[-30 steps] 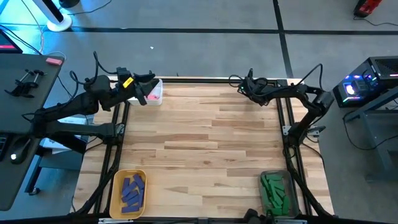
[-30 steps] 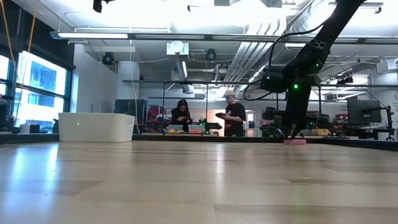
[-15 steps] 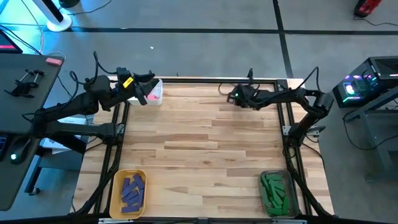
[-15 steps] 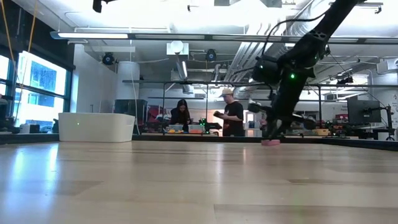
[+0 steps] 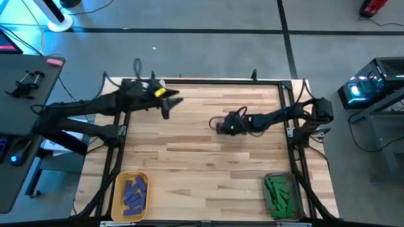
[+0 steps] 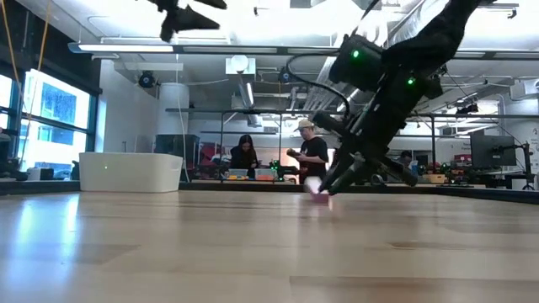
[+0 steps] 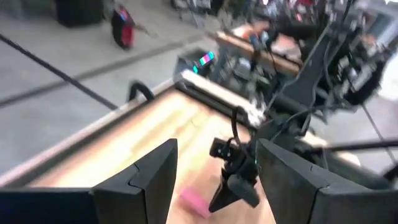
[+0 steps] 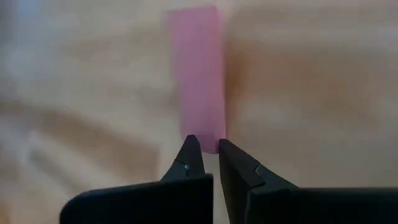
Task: Sort blocks
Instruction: Put the pink wooden block into the white bin
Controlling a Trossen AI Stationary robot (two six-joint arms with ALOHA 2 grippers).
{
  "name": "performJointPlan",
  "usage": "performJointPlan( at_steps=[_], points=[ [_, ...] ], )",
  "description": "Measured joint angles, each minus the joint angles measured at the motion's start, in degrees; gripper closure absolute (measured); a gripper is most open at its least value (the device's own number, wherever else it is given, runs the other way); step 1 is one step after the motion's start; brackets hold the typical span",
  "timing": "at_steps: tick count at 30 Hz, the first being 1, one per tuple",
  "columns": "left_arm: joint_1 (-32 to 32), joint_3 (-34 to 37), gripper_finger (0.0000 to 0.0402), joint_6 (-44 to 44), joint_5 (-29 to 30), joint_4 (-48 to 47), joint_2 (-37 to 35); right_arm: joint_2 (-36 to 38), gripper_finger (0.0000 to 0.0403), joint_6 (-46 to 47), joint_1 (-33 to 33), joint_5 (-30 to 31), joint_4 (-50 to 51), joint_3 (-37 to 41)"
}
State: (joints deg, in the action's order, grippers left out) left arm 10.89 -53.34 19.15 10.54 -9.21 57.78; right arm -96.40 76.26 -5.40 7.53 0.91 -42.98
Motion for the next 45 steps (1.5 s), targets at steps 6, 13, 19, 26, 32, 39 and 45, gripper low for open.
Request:
performJointPlan(
  at_steps=[6, 13, 19, 26, 32, 39, 45],
  points=[
    [-3.0, 0.0, 0.02, 1.3, -4.8, 0.0, 7.2, -2.5, 0.0403, -0.9, 6.0, -4.4, -7.4, 0.0],
    [-6.0, 0.0, 0.02, -6.2, -8.8, 0.1, 15.6, -1.7, 0.0403, -8.1, 10.7, -12.1, -8.3, -1.4],
    [-5.6, -1.2, 0.02, -22.9, -12.5, 2.3, 24.6, 6.9, 0.0403, -12.6, 13.8, -6.5, -4.0, -1.8],
    [-3.2, -17.2, 0.02, -44.4, -18.5, -11.7, 42.3, 20.5, 0.0403, -15.8, 14.8, -1.9, 7.4, -1.9],
    [-2.9, -32.8, 0.02, -55.6, -20.0, -21.7, 57.8, 28.4, 0.0403, -17.2, 14.9, 1.7, 9.1, -1.9],
    [-2.9, -44.4, 0.02, -58.9, -21.1, -28.7, 68.3, 30.0, 0.0403, -17.4, 15.0, 3.6, 9.1, -1.9],
    [-2.6, -46.3, 0.02, -60.2, -22.5, -29.4, 71.7, 29.7, 0.0403, -17.7, 14.9, 3.4, 9.9, -1.9]
  ],
)
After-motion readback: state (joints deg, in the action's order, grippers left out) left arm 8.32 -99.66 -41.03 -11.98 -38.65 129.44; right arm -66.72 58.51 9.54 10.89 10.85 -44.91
